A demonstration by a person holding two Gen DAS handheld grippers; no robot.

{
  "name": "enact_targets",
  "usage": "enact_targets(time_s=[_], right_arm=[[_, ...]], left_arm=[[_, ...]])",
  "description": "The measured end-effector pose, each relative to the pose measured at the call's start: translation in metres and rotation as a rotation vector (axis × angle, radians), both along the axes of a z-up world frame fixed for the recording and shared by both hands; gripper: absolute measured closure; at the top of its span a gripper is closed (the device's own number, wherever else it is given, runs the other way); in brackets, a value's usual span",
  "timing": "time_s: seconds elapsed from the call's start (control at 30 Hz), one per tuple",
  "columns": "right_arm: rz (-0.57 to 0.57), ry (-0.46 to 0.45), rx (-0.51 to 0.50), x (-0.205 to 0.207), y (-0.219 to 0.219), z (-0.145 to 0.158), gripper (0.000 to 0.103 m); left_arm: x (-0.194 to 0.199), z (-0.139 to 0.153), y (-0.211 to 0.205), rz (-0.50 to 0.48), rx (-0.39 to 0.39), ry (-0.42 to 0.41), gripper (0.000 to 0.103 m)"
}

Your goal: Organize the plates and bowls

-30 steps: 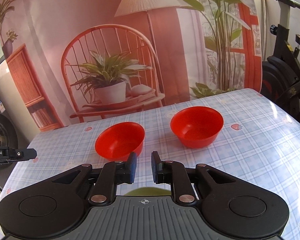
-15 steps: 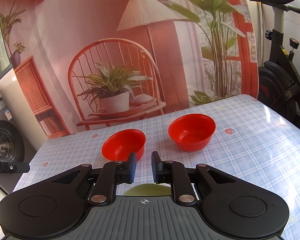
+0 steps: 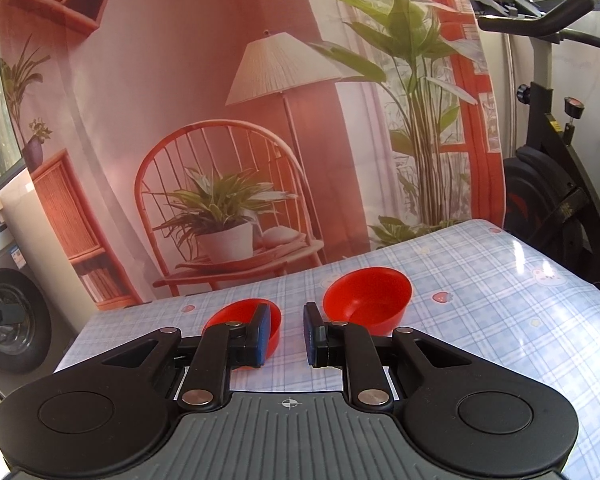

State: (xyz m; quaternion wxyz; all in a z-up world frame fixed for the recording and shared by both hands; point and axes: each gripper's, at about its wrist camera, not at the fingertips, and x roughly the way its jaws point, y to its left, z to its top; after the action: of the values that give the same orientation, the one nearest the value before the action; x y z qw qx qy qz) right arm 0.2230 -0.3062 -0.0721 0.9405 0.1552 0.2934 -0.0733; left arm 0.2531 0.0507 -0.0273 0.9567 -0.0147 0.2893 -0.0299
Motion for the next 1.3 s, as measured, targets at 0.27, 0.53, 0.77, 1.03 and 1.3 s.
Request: enact_targets(time_s=[0.27, 0.53, 0.77, 1.03, 1.3], right_arm=[[0.012, 0.064, 0.005, 0.034, 0.004, -0.030, 0.086], [0.050, 0.145, 0.026, 0.096, 0.003, -0.064, 0.080], [0.087, 0.251, 0.050, 0.149, 0.009, -0.102, 0.079], [0.103, 0.316, 0.057, 0.179, 0.015, -0.129, 0.077], [0.098, 0.347, 0.066, 0.187, 0.016, -0.139, 0.083]], left_arm=[[0.060, -0.031, -0.010, -0.045, 0.043, 0.038, 0.054], [0.137, -0.082, -0.032, -0.149, 0.026, 0.100, 0.054], [0.177, -0.124, -0.042, -0.176, -0.001, 0.175, 0.054], [0.193, -0.144, -0.049, -0.208, -0.014, 0.209, 0.054], [0.194, -0.152, -0.049, -0.231, -0.043, 0.242, 0.064]])
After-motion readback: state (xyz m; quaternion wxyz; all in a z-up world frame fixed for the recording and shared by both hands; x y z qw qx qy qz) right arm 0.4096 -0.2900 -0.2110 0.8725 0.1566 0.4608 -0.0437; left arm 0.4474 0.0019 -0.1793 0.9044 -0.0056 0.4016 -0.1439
